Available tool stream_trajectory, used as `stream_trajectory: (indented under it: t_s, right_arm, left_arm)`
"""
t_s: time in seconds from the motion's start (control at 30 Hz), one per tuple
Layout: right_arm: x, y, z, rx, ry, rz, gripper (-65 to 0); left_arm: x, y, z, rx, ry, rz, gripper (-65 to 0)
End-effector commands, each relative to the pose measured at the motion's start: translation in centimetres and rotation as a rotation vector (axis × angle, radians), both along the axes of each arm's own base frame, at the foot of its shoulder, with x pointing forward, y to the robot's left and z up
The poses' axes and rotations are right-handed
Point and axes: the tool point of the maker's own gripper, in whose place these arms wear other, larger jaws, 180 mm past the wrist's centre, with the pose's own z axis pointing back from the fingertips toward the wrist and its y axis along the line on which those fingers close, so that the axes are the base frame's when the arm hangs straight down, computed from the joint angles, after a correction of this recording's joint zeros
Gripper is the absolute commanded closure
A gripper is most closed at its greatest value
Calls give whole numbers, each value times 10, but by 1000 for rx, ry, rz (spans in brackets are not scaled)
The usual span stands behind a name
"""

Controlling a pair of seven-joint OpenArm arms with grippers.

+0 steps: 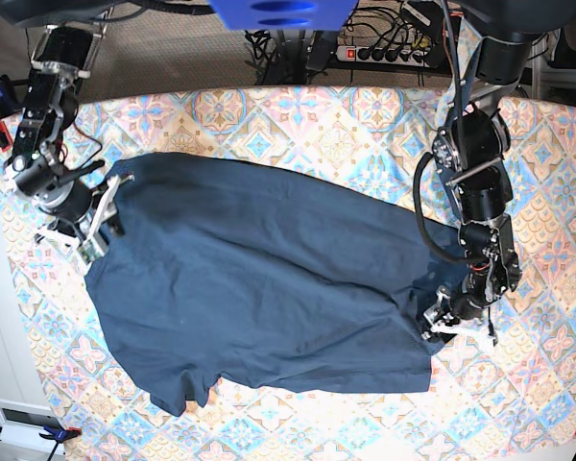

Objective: Layout the t-shirt on the table in an organized manner, then fold the t-shirt properly
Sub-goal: 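Grasp the shirt's side edge with the left gripper and pull it outward, then grasp the shirt's collar corner with the right gripper and pull it outward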

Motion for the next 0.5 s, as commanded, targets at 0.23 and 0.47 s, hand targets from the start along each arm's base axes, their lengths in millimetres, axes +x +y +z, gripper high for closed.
stream_trajectory:
  t_s: [0.23,0.47]
  right_arm:
    - [9,2,17,14,-60,15,-168]
    - [8,11,13,18,-49,41,-168]
  left_arm:
    - [-24,47,41,122,-90,-1,-484]
    - [-105,70,61,225,-81,-67,-484]
